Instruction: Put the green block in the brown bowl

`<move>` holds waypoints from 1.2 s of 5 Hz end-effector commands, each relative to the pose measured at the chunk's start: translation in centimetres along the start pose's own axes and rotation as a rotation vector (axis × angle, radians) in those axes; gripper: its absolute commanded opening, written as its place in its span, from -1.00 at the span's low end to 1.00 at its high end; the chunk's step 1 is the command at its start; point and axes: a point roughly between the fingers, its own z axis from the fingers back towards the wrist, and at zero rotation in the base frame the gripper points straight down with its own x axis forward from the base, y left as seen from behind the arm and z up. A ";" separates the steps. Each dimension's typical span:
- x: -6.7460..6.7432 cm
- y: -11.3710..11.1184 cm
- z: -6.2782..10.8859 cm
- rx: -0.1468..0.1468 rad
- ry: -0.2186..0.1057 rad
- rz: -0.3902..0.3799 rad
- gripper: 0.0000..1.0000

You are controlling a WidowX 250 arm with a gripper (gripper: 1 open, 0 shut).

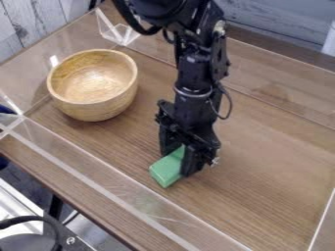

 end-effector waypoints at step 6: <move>-0.6 13.0 11.5 0.110 -0.261 0.350 -1.00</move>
